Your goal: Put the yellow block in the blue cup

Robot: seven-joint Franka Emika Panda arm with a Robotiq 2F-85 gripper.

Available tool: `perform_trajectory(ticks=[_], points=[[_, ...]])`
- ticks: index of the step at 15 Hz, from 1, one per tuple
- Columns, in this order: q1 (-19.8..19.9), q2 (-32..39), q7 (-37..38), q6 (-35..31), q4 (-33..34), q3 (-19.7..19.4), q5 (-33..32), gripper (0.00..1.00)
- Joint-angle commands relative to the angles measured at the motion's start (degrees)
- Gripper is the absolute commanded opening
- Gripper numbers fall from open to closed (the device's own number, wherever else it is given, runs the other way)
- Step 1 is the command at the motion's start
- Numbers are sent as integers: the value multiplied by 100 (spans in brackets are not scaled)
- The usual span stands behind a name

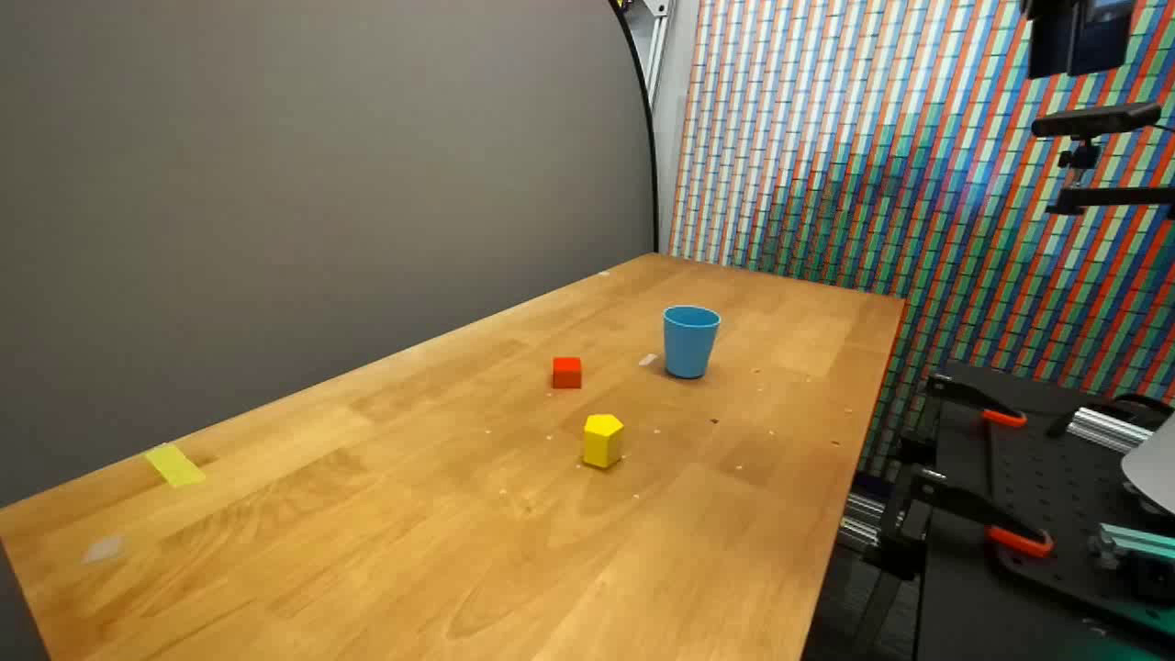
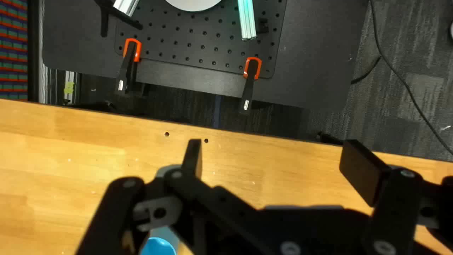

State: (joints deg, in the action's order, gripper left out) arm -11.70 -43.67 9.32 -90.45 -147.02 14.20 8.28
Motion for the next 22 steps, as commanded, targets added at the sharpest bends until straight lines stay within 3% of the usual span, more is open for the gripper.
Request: perform_trajectory(ticks=[1, 16, 19, 22], points=[[11, 3, -4, 17, 19, 7, 2, 100], [11, -3, -5, 16, 29, 7, 2, 100], [-46, 99, 268, -1105, -113, 254, 244, 100], [-224, 903, 481, -2525, 23, 902, 226, 100]])
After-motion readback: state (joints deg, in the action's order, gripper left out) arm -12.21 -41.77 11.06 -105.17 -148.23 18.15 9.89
